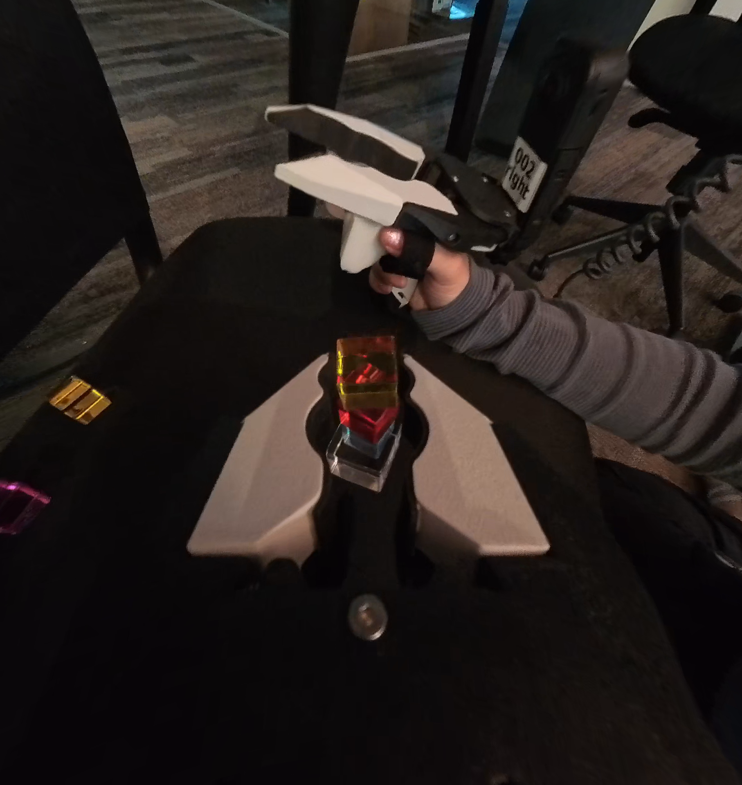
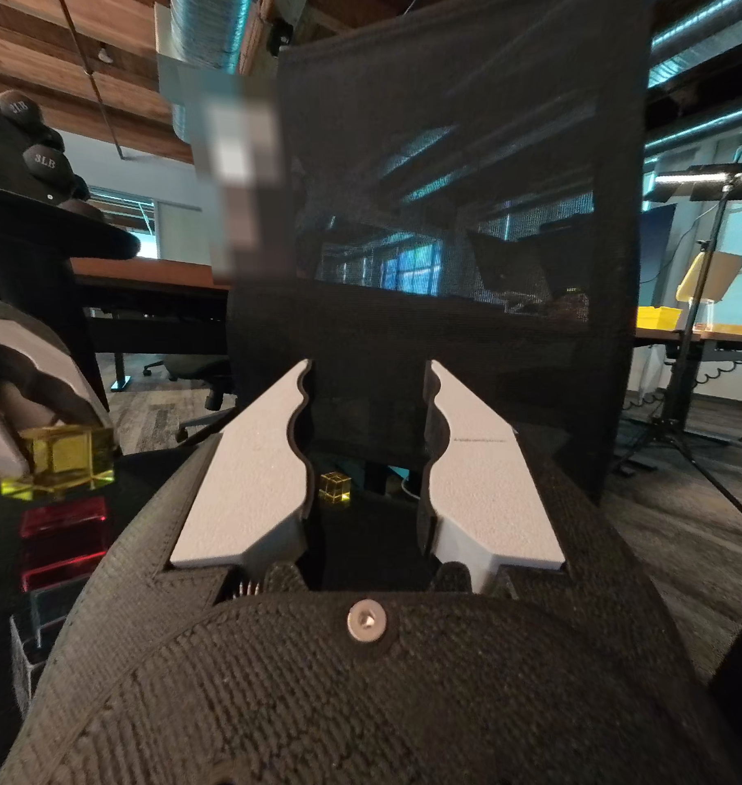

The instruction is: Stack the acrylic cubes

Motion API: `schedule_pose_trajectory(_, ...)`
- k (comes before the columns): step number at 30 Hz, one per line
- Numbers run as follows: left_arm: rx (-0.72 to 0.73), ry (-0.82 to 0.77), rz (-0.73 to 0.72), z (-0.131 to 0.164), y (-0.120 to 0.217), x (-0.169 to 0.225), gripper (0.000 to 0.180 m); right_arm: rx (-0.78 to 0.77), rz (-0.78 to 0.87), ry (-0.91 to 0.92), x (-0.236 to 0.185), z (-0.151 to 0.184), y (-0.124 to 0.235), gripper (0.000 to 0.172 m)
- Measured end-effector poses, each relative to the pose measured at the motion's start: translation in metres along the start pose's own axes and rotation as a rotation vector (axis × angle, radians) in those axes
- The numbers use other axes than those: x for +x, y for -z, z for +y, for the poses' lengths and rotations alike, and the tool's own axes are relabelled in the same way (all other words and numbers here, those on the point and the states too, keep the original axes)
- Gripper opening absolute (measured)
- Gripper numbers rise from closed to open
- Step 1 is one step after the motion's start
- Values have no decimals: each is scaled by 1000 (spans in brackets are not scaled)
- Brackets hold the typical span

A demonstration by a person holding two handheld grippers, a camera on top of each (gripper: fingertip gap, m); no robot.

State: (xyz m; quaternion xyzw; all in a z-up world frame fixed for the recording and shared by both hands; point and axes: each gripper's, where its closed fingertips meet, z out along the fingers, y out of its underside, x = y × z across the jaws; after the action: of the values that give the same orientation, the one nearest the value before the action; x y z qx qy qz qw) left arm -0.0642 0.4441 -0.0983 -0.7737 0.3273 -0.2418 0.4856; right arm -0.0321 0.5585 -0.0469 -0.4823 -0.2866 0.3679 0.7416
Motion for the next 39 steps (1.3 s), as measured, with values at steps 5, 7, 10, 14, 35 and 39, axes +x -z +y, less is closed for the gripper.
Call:
schedule_pose_trajectory(5, -15, 2, -3, 4, -4, -1, 27, -10, -8, 9, -2, 2, -1, 51)
schedule_pose_trajectory(7, -18, 13, 5, 5, -5, -1, 27, -11, -7, 6, -2, 2, -1, 51)
schedule_pose_trajectory(10, -17, 10, 5, 6, -5, -2, 27, -16, -12, 2, -3, 3, -1, 51)
schedule_pose_trajectory(14, -15, -4, 6, 6, -5, -1, 27, -23, -18, 9, -4, 4, -2, 51)
schedule_pose_trajectory(35, 319, -54, -271, -34, 43, -54, 105, -188, 128, 35, 18, 32, -4, 40)
schedule_pose_trajectory(39, 289, 41, -444, -21, 45, -97, 92, -201, 127, 28, 16, 35, -5, 38)
